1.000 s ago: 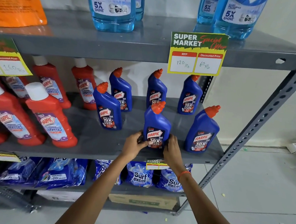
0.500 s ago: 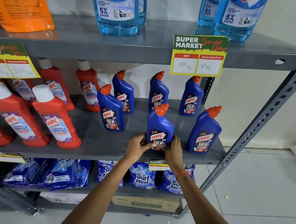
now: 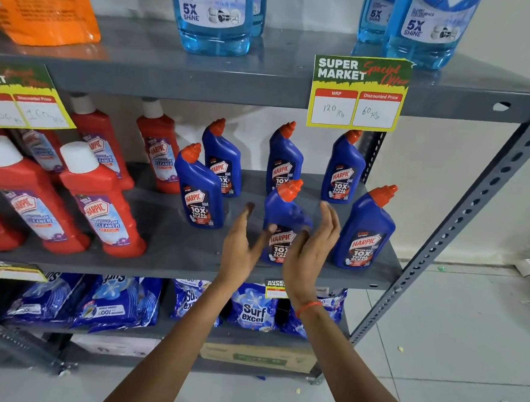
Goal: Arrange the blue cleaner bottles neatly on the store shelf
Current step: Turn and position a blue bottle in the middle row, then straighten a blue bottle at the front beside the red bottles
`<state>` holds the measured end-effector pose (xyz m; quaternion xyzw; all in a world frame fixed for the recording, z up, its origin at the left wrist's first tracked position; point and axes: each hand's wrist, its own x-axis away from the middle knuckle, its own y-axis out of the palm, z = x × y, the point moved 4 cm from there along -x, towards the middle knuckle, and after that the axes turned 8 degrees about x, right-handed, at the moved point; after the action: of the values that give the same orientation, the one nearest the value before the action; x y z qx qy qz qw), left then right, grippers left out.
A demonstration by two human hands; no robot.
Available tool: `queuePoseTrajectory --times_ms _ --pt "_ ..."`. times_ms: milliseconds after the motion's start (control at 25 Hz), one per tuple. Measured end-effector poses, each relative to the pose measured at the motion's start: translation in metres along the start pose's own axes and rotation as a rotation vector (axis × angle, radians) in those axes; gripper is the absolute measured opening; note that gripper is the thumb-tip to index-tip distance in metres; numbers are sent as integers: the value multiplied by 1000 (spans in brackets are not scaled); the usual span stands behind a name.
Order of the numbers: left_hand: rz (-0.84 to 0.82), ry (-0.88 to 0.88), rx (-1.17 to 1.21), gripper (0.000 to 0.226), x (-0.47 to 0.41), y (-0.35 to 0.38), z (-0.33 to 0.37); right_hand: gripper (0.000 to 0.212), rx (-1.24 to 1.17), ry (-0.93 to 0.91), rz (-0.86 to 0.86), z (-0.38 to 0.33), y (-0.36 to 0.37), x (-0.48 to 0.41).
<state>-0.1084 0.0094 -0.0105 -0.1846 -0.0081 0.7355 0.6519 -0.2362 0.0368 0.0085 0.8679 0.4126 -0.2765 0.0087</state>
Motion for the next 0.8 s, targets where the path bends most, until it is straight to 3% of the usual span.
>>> queuePoseTrajectory --times_ms 200,360,440,520,640,800 --pt "293 162 84 51 2 -35 26 48 -38 -328 -38 -55 26 9" --pt "392 247 23 50 -14 -79 -6 42 -88 -424 -143 -75 60 27" --pt "354 149 -14 59 -31 -97 -37 44 -80 -382 -263 -75 85 32" --pt "263 -61 18 65 -48 -106 -63 48 -32 -239 -412 -58 115 32" --pt "50 -186 95 59 -65 -110 -83 53 130 -4 -692 -8 159 29" --pt "-83 -337 160 51 -74 -114 -85 60 185 108 -972 17 182 23"
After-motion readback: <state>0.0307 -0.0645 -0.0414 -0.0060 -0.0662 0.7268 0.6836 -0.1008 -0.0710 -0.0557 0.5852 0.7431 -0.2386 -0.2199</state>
